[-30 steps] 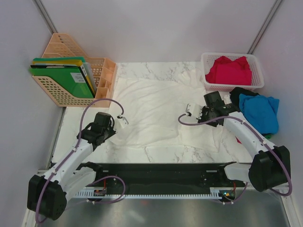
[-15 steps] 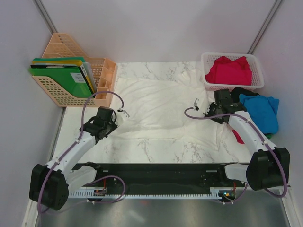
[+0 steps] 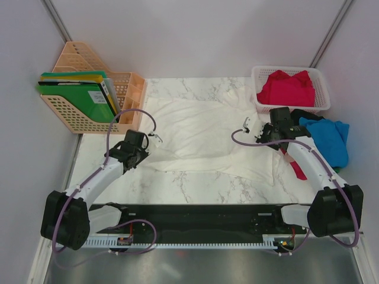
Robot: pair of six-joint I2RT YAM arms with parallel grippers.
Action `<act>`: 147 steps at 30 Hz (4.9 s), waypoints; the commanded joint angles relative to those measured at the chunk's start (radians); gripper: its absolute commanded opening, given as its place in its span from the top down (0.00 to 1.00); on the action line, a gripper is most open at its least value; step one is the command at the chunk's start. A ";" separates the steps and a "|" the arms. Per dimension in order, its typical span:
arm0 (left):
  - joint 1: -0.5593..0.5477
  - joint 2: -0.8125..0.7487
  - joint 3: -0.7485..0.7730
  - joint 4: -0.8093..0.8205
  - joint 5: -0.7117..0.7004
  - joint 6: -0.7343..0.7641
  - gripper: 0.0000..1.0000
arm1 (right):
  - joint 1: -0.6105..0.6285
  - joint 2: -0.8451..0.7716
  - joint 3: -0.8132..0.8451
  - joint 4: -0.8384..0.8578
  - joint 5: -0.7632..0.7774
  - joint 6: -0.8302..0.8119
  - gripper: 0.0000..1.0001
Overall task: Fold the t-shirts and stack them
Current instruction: Fold the flattened tshirt in 1/3 of the way
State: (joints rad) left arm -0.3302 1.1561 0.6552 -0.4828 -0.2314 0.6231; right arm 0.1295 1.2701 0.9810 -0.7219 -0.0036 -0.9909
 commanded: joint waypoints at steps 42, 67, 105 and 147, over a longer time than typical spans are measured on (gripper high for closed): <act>0.030 0.128 0.067 0.112 0.014 0.015 0.98 | 0.059 0.394 0.352 0.145 0.007 0.008 1.00; 0.030 0.132 0.038 0.116 0.015 0.012 0.98 | 0.116 0.621 0.605 0.157 0.051 0.040 1.00; 0.042 0.329 0.158 0.139 -0.131 -0.030 0.98 | 0.122 0.680 0.565 0.205 0.111 0.015 1.00; 0.071 0.148 0.184 0.072 0.265 -0.089 0.00 | 0.062 0.043 0.053 -0.010 -0.142 0.537 0.02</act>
State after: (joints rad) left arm -0.2630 1.3514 0.7753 -0.3832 -0.1585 0.5854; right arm 0.1875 1.3960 1.0397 -0.7788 -0.0605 -0.4759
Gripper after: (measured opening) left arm 0.988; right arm 0.977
